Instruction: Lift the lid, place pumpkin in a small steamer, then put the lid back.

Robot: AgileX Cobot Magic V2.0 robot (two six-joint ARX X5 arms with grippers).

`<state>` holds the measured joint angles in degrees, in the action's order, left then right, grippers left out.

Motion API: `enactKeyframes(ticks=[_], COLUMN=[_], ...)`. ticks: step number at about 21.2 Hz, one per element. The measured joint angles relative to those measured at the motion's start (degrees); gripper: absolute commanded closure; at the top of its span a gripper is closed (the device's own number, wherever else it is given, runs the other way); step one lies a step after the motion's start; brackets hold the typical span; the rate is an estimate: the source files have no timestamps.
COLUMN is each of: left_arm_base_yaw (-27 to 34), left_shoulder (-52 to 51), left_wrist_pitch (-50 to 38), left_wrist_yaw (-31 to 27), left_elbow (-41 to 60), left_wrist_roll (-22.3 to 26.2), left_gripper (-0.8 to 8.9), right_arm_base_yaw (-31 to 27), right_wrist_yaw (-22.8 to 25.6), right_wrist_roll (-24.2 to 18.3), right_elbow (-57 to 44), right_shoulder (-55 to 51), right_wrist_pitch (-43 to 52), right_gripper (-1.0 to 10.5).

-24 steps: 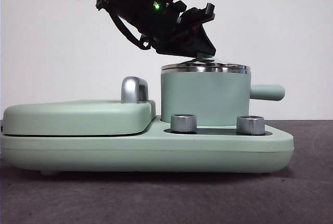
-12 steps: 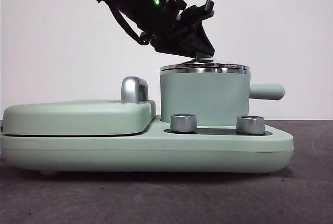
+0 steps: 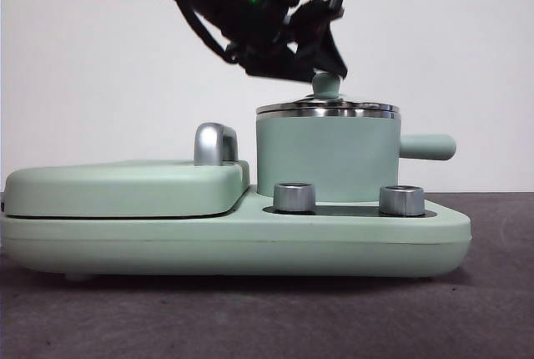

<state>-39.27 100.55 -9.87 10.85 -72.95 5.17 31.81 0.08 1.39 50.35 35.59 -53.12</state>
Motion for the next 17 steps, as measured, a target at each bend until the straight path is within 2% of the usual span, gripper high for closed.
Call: enactKeyframes(ticks=[6,12,17], left_arm_base_yaw=[0.1,0.3,1.3], left_shoulder=[-1.7,-7.6,-13.6], left_wrist_pitch=[0.1,9.7,16.6], left_wrist_yaw=[0.0,0.0,0.0], left_elbow=[-0.3,-0.3,-0.3], left_wrist_roll=[0.0,-0.4,-4.6], left_gripper=[5.6,5.6,5.6], right_arm_base_yaw=[0.0,0.0,0.0], right_wrist_yaw=[0.0,0.0,0.0], right_wrist_roll=[0.2,0.2,0.2], right_elbow=[0.0,0.0,0.0], right_shoulder=[0.0,0.0,0.0], right_wrist_pitch=[0.0,0.0,0.0], right_gripper=[5.9,5.9,5.9])
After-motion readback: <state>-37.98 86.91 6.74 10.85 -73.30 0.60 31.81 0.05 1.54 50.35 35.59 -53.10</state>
